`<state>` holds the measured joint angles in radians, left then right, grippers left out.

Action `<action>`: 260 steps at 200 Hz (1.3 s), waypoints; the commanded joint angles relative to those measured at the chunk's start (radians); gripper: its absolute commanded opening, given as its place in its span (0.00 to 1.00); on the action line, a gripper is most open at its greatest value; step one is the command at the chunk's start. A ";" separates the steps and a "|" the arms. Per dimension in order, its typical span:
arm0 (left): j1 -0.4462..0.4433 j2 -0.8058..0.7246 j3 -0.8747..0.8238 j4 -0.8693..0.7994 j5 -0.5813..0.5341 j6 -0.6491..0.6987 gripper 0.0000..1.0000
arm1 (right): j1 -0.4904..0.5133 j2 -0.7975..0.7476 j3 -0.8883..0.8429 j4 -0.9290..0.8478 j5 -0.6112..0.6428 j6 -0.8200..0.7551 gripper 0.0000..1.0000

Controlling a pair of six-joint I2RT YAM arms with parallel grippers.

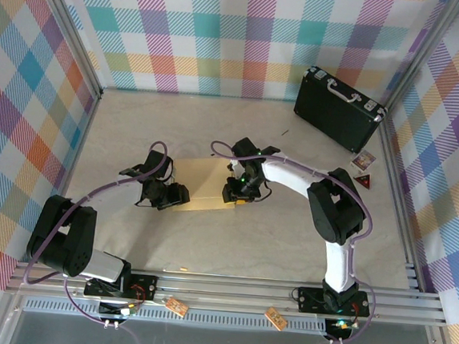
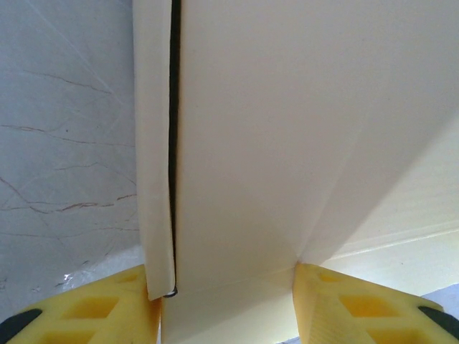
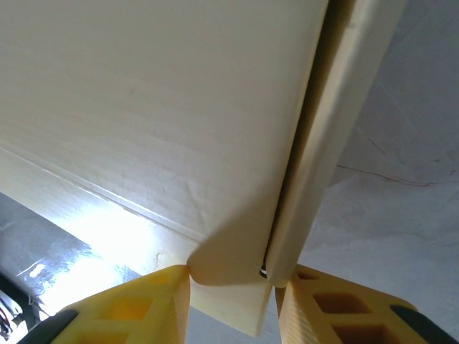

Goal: Fold the paper box

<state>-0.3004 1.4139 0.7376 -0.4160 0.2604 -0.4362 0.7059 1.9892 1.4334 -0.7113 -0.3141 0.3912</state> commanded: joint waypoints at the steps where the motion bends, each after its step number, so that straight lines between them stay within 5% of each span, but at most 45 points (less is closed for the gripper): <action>1: -0.009 0.019 0.009 -0.024 0.017 0.008 0.49 | 0.009 -0.007 -0.007 0.058 -0.116 0.029 0.35; 115: -0.009 0.006 0.019 -0.051 -0.021 0.009 0.58 | 0.009 0.005 -0.001 0.031 -0.022 0.001 0.36; 181: -0.009 -0.031 0.075 -0.150 -0.122 0.027 0.67 | 0.009 0.010 0.003 0.036 -0.006 -0.008 0.34; 260: -0.010 -0.032 0.190 -0.216 -0.263 0.049 0.66 | 0.009 0.026 0.001 0.048 -0.002 -0.016 0.33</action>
<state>-0.3008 1.4006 0.8528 -0.5709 0.0704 -0.4156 0.7082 1.9911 1.4284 -0.6731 -0.3115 0.4015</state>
